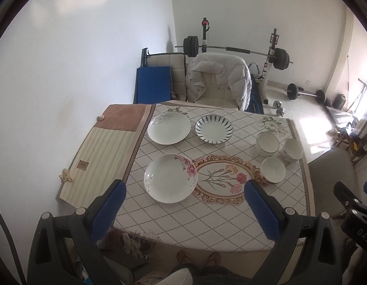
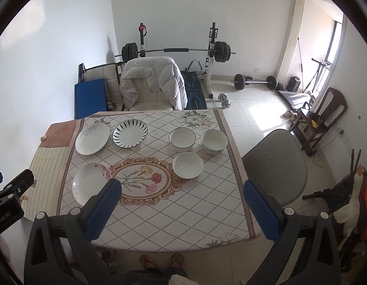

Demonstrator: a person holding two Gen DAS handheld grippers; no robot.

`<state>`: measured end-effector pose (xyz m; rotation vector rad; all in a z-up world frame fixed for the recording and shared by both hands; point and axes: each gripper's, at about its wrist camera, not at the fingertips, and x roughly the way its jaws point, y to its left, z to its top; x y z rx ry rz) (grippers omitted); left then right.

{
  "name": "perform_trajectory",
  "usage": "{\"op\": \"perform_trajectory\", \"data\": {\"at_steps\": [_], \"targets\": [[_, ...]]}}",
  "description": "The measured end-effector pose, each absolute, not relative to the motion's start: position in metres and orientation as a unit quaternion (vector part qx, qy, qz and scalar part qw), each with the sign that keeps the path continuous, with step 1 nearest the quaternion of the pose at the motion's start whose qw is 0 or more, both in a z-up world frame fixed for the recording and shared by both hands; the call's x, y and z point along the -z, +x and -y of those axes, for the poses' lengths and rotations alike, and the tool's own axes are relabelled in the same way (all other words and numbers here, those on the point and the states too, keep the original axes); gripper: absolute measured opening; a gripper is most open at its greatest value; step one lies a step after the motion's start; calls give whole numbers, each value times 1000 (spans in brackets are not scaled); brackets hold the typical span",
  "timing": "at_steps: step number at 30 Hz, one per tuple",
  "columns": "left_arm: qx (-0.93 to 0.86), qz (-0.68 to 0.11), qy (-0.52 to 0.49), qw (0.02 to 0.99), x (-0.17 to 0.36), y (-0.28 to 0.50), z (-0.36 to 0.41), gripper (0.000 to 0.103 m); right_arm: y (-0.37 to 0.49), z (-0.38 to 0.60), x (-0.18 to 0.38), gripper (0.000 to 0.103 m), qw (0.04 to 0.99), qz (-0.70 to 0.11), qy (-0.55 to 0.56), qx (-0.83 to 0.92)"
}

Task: Organize plates and bowls
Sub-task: 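Lower both grippers and grasp the rim of the pink-flower plate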

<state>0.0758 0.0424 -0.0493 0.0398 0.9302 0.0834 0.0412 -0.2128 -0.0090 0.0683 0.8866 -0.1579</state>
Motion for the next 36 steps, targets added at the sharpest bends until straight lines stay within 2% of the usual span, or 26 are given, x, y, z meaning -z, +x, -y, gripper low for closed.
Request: {"op": "perform_trajectory", "data": {"at_steps": [8,18,23,26,27,28,36], "targets": [[-133,-534,-12,835,153,137,-123,102,138,183,149,103,821,-559,98,-56],[-95,-624,-64,773,283,244,-205,102,257,90,299,103,749,-645,118,-100],[-48,-671,-59,738,347,294,-221,94,308,52,356,103,716,-683,109,-95],[-26,-690,-52,722,376,316,-227,88,330,35,382,102,700,-699,104,-103],[-21,-696,-48,716,384,321,-229,84,336,30,389,102,695,-704,100,-105],[-15,-702,-48,710,391,325,-231,76,341,25,394,102,692,-707,96,-105],[19,-727,-73,682,421,336,-245,61,365,-8,424,99,673,-728,74,-113]]}}
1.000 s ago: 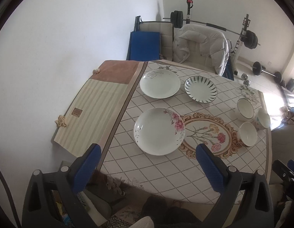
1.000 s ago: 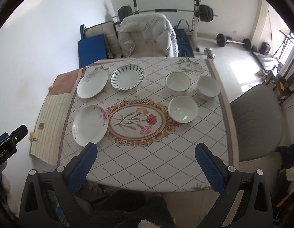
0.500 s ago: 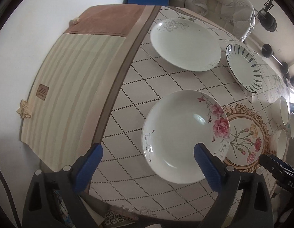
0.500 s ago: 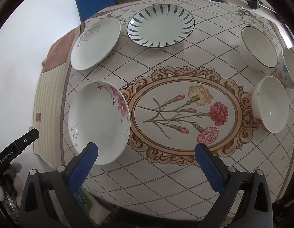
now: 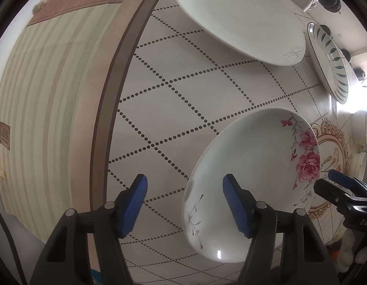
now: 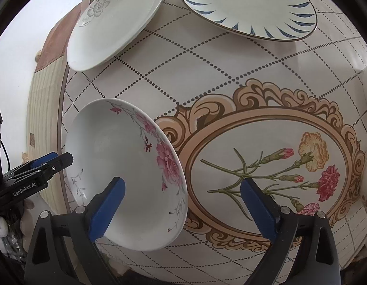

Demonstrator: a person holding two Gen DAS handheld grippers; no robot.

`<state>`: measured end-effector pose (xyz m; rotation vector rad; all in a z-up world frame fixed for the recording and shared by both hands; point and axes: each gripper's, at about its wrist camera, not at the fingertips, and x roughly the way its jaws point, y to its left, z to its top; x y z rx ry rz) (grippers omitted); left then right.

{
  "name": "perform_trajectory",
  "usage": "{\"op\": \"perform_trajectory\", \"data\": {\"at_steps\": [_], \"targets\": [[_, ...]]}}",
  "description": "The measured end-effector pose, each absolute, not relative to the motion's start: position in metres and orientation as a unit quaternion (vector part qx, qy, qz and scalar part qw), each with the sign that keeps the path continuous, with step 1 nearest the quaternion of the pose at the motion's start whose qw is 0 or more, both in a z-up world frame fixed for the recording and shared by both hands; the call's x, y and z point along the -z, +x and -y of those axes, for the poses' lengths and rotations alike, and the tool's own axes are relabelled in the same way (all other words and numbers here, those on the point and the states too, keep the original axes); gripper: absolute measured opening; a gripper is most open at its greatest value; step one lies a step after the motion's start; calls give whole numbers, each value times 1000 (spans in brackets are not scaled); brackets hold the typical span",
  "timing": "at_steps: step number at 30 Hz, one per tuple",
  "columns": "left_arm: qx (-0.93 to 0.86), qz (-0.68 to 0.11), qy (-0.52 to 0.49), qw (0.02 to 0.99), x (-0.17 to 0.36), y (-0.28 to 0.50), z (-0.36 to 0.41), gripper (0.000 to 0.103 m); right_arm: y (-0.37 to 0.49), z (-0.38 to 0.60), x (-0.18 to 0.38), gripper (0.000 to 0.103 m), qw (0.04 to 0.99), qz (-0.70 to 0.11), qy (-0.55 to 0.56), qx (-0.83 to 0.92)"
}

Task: Organize plates and bowls
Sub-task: 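Lower both grippers and grasp the rim of the pink-flower plate, then carry the pink-flower plate with both grippers toward the bowls and set it down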

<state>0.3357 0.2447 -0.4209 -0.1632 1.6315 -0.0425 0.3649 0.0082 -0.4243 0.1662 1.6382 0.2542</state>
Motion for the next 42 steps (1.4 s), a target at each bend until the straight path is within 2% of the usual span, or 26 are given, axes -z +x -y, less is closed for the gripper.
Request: {"op": "perform_trajectory", "data": {"at_steps": [2,4,10,13,15,17,18,24,30,35,42], "targets": [[28,-731,-84,676,427,337,-247,58,367,-14,428,94,671,-729,73,-113],[37,-734,-90,673,431,336,-249,48,367,-17,431,90,667,-733,72,-116],[52,-737,-99,666,441,335,-251,29,367,-20,442,77,654,-739,95,-126],[55,-733,-105,670,442,333,-250,25,365,-23,448,67,649,-744,99,-126],[52,-730,-103,674,442,332,-248,25,365,-26,452,51,643,-748,104,-128],[51,-727,-107,676,445,329,-247,25,365,-31,456,44,639,-750,108,-132],[51,-726,-109,677,446,330,-246,24,364,-33,457,38,638,-750,107,-134],[60,-724,-114,678,454,311,-243,22,362,-38,463,24,640,-750,106,-129],[47,-722,-112,681,449,310,-246,22,360,-30,463,20,648,-738,125,-141],[44,-724,-113,679,443,312,-241,16,359,-20,462,18,654,-729,143,-142],[55,-721,-95,684,433,314,-221,16,355,11,454,16,657,-726,148,-138]]}}
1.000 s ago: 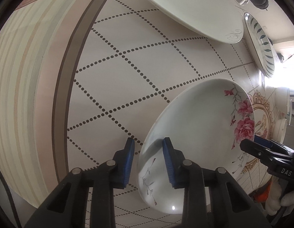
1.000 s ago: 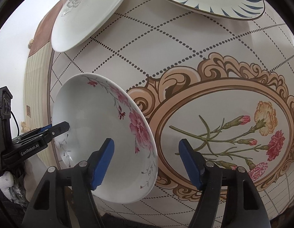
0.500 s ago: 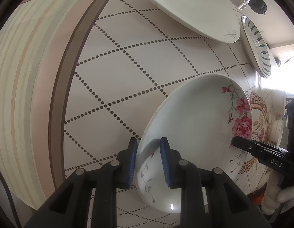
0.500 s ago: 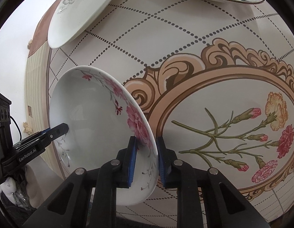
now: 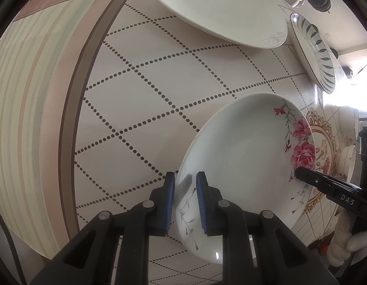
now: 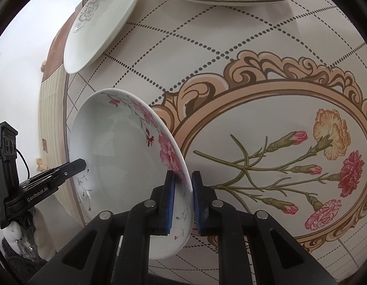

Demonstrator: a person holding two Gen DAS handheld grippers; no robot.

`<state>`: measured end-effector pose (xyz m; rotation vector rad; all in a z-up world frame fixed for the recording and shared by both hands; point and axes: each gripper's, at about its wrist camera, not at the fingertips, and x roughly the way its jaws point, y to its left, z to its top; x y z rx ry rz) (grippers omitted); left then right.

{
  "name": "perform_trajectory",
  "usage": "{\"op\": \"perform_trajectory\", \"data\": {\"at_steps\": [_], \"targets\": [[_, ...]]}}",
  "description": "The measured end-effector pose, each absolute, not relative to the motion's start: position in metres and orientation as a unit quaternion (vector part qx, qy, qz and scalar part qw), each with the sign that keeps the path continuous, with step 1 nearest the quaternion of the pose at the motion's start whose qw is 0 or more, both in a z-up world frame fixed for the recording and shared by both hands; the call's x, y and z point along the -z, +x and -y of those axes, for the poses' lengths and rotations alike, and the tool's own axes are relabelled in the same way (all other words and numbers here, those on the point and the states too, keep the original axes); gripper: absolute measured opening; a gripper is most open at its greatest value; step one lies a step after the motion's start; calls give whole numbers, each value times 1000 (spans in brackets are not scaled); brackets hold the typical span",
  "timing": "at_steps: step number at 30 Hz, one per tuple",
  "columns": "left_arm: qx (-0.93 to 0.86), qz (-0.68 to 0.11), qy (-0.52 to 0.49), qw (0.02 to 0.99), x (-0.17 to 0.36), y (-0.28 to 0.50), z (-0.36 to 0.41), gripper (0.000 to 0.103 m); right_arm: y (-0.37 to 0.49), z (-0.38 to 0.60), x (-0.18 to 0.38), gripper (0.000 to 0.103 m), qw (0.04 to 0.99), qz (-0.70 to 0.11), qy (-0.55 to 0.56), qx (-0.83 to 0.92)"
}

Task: Organize plates and bowls
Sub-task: 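Carry the pink-flower plate with both grippers toward the bowls and set it down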

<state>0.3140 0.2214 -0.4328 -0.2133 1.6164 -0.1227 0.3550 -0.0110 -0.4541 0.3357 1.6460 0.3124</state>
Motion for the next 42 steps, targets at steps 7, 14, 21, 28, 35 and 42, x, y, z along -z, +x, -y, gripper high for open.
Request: {"op": "perform_trajectory", "data": {"at_steps": [7,14,21,28,35,42], "targets": [[74,-711,-86,694,416,330,-189,16,360,48,435,15,671,-713,161,-129],[108,-704,-62,699,410,355,-141,16,367,106,420,14,686,-696,187,-101],[147,-705,-18,694,418,372,-71,16,369,174,419,14,691,-688,216,-49],[156,-712,24,684,434,377,-24,16,365,226,431,15,689,-688,227,-15],[144,-712,29,686,435,382,-15,16,365,245,436,16,691,-689,218,-8],[132,-710,22,691,430,390,-15,16,370,223,444,18,692,-694,202,-9]]}}
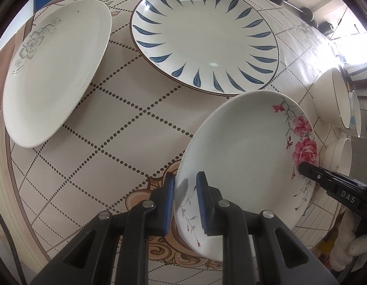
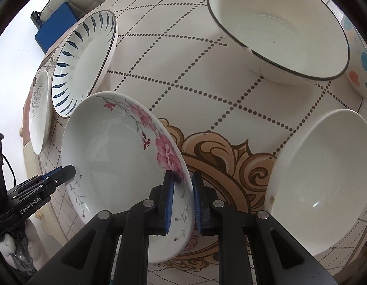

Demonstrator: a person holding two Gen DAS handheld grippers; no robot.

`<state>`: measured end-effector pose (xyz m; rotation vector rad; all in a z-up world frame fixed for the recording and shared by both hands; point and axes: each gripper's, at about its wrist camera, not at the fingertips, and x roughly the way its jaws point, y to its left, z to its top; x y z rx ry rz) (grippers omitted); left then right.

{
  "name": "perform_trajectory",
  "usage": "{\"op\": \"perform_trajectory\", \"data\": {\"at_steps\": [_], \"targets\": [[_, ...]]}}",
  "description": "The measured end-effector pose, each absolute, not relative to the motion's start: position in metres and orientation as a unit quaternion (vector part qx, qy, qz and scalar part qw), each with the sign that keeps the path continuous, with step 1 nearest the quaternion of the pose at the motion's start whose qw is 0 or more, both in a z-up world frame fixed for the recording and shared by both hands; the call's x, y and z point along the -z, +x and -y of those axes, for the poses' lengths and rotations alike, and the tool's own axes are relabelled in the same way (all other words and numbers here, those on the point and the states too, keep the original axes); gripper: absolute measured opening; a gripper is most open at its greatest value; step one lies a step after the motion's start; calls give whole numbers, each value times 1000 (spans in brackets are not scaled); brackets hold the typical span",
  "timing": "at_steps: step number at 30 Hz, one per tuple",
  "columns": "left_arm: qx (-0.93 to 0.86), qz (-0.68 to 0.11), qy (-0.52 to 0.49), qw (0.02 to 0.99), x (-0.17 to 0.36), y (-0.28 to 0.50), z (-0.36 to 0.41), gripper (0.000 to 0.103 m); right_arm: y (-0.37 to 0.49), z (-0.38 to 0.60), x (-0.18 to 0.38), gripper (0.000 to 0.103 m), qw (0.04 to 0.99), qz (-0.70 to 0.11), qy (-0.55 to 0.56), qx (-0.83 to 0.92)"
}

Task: Organize plates and bowls
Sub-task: 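Carry the pink-flower plate with both grippers toward the bowls and set it down, then grasp the rim of the grey-floral plate with both grippers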

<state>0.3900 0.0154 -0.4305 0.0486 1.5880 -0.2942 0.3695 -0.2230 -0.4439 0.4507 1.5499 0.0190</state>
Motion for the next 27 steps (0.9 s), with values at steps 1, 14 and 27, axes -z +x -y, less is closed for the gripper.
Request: {"op": "perform_trajectory", "data": {"at_steps": [1,14,27], "targets": [[131,-709,24,692,430,391,-15,16,370,222,444,18,692,-695,196,-8],[67,-687,23,723,390,367,-35,21,380,193,423,54,708,-693,136,0],[-21,-594,-18,804,299,363,-96,33,409,125,331,95,762,-616,123,-155]]}}
